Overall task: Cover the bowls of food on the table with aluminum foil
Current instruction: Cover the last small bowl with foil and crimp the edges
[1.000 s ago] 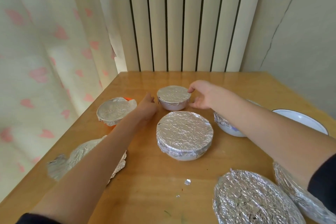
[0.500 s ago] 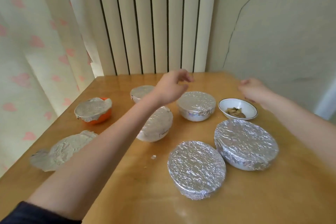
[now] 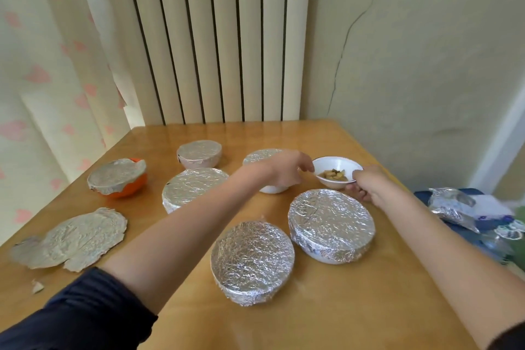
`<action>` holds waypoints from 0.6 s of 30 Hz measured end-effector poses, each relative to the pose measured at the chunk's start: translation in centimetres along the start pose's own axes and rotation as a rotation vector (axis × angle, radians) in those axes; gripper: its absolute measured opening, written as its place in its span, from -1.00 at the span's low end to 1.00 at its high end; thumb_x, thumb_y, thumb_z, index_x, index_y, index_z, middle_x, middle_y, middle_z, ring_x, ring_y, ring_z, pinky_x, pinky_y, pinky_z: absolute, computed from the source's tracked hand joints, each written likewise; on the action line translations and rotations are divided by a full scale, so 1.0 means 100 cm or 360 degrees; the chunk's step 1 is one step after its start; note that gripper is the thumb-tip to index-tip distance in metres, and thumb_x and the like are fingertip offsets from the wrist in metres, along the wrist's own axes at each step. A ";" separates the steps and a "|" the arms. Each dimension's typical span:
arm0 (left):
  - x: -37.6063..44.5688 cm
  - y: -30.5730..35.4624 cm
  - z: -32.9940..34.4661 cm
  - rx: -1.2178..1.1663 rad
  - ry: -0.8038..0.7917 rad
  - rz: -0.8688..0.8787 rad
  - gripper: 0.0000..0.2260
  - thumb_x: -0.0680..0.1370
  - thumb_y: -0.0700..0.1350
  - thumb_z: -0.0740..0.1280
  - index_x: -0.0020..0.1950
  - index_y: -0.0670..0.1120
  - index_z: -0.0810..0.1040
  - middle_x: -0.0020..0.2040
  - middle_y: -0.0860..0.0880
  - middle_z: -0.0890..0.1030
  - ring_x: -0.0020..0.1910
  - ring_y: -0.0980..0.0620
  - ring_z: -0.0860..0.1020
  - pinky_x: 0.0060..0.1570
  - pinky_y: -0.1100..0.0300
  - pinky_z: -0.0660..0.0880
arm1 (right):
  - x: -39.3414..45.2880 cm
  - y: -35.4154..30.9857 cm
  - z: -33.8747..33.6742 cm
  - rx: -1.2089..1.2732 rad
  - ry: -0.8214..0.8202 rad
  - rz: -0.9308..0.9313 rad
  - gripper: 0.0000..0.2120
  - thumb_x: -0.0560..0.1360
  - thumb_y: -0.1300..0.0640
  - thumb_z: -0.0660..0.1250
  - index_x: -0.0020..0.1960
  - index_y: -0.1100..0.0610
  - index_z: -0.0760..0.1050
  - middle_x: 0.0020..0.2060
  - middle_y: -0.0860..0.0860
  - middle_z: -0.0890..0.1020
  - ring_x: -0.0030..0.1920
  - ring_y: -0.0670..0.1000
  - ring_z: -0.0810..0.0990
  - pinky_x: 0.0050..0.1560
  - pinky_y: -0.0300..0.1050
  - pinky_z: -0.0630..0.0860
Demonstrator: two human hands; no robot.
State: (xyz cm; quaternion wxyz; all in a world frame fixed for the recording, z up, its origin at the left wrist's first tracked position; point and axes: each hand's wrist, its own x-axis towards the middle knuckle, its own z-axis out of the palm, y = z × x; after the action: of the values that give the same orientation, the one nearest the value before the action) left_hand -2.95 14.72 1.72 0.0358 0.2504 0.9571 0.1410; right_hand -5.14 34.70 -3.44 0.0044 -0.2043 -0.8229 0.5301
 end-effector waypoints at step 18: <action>-0.225 -0.025 0.016 -0.1559 0.1808 -0.0855 -0.61 0.67 0.04 0.01 0.42 0.01 0.44 0.39 0.03 0.43 0.38 0.03 0.38 0.41 -0.08 0.31 | -0.254 -0.055 0.092 0.0255 -0.0892 -0.0806 -0.80 0.63 0.18 0.10 -0.04 0.05 0.48 -0.52 0.00 0.56 -0.58 -0.16 0.39 -0.55 -0.36 0.28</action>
State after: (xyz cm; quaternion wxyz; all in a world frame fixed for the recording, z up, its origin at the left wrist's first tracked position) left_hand 15.77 2.06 -0.61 -0.3189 -0.1432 0.6858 0.6383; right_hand 14.21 16.07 2.66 -0.0741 0.1593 -0.7726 0.6101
